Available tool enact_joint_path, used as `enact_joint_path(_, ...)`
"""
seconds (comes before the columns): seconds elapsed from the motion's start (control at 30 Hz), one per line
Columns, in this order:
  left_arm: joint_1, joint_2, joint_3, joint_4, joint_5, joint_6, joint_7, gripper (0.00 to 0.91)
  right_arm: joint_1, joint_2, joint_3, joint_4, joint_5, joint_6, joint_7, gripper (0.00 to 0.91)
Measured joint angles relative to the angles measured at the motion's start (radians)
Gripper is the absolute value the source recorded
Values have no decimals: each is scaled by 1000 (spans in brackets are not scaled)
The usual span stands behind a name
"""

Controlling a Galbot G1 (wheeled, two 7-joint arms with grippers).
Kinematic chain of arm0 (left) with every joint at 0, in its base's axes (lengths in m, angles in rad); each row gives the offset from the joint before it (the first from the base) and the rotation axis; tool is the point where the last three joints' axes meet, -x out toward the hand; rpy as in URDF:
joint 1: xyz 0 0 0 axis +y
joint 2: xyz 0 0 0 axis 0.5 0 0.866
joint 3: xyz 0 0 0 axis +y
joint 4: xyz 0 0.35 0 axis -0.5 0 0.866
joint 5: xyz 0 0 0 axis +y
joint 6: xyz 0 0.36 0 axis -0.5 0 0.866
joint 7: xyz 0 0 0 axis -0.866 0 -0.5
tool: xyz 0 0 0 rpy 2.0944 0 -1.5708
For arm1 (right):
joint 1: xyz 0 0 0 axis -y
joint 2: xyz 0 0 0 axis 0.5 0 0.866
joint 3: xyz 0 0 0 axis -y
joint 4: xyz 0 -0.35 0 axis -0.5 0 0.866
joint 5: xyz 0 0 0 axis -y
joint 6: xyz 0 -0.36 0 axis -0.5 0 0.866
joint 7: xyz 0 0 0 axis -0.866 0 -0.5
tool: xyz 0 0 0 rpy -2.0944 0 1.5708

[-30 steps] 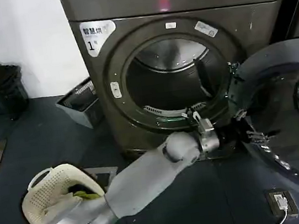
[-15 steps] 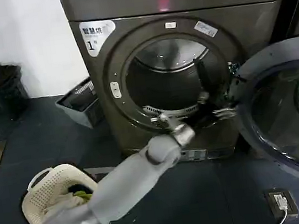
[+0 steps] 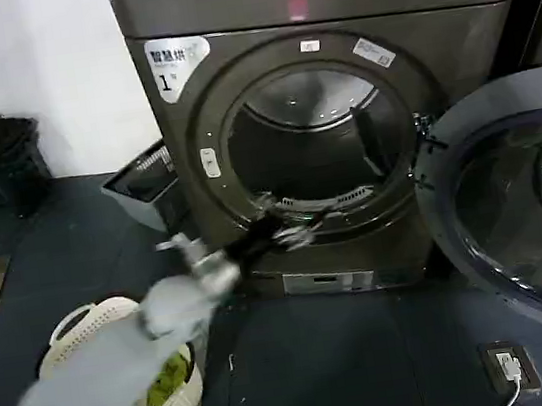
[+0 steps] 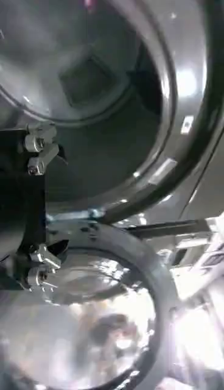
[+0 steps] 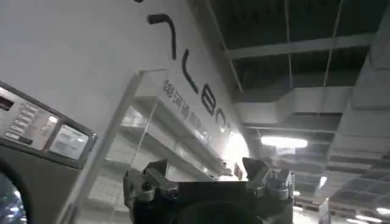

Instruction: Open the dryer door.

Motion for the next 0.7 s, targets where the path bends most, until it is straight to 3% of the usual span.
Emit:
enact_joint_path(0.13,93,178,-66,-65,45,49,63,907,9,-6,1,13,-36,23,-24,907)
enact_joint_path(0.3,243,391,-194,-120,110,170,172,907,21,-19,7,23,-63,28,-36,907)
enact_joint_path(0.53,347,616,-306,-75,181,295,324,907,48,-38,-18,25,-49,34,-43,907)
enact_joint_path(0.7,368,699,-329,-10,247,312,380,907,60,-54,-29,10,-48,47,-51,907)
